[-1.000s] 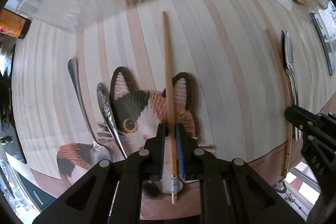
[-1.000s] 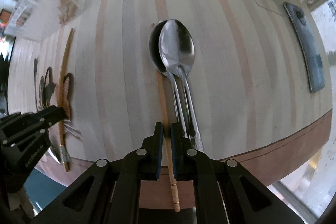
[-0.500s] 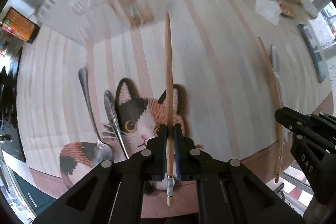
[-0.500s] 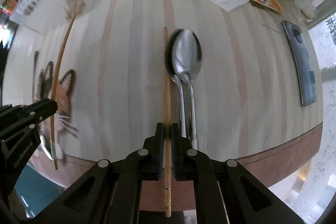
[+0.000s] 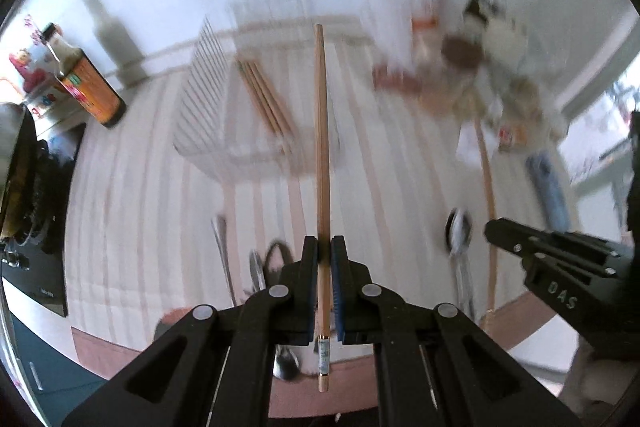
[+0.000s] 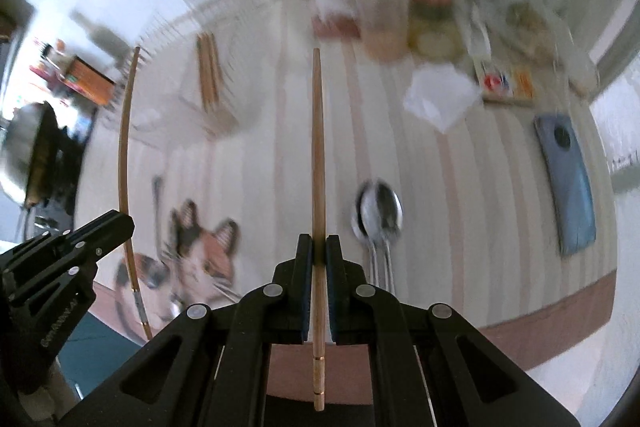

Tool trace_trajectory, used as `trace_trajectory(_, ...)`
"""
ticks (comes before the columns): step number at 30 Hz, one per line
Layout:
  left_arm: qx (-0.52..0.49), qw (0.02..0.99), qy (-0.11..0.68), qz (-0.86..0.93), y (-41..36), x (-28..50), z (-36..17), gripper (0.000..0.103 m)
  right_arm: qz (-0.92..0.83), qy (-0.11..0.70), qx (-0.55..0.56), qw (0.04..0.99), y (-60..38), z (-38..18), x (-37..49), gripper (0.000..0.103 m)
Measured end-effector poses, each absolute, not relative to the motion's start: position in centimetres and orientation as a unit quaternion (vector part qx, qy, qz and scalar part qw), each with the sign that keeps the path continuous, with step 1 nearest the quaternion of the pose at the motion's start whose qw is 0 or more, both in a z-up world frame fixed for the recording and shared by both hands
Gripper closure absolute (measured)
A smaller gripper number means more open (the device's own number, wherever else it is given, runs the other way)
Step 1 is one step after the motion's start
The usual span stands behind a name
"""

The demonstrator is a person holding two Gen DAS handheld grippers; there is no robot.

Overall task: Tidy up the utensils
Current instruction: 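Carry both chopsticks over the clear basket and open both tools to drop them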

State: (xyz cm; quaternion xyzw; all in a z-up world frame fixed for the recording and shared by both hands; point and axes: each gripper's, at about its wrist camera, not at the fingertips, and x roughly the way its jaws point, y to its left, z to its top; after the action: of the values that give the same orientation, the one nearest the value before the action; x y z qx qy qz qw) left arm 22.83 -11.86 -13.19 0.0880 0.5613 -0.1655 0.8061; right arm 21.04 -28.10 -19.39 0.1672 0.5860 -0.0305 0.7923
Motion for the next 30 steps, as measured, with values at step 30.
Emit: trace_trajectory(30,-0.024,0.754,0.648,-0.101,-5.0,45.2,-15.8,0.095,0.008,0.605,0.131,0.785,-20.5,-19.1,47.8,0.084)
